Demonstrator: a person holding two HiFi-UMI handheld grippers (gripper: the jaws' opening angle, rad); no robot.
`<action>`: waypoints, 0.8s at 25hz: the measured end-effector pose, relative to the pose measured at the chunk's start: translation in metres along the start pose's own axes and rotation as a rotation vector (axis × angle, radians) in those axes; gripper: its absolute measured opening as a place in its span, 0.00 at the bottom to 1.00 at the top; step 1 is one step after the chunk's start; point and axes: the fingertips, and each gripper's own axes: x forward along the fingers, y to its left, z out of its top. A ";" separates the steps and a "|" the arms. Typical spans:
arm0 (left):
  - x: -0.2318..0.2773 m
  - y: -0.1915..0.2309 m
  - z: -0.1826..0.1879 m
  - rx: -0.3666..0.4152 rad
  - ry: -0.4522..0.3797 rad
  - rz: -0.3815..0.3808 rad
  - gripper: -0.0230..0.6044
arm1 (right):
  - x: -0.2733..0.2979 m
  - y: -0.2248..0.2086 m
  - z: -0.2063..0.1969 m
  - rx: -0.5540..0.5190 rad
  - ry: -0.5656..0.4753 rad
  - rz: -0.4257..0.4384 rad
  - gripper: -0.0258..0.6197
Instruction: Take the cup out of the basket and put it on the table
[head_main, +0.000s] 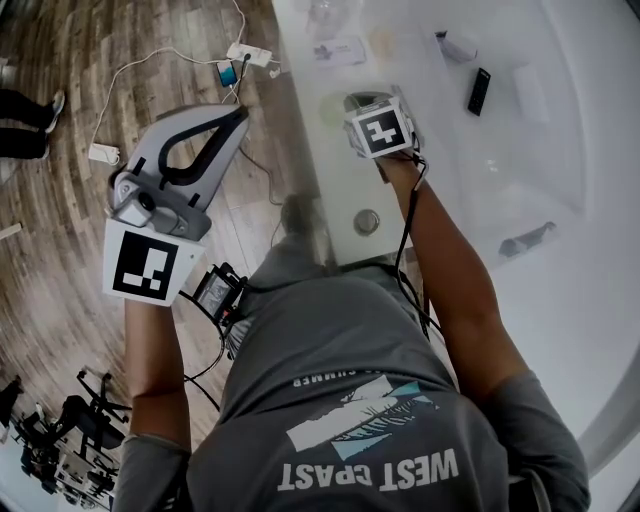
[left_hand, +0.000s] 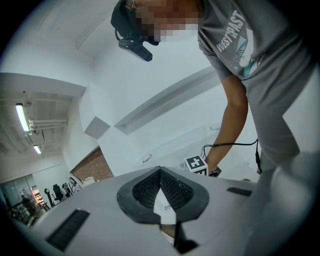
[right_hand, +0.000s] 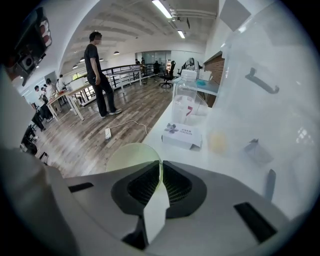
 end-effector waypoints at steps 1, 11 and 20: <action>0.000 0.000 0.000 0.000 -0.001 0.000 0.05 | 0.000 -0.002 0.000 0.012 0.002 -0.003 0.09; -0.006 0.002 0.002 0.009 -0.010 0.007 0.05 | -0.015 -0.017 0.007 0.119 -0.059 -0.047 0.17; -0.005 0.007 0.021 0.029 -0.050 0.004 0.05 | -0.118 0.017 0.096 0.017 -0.479 -0.044 0.07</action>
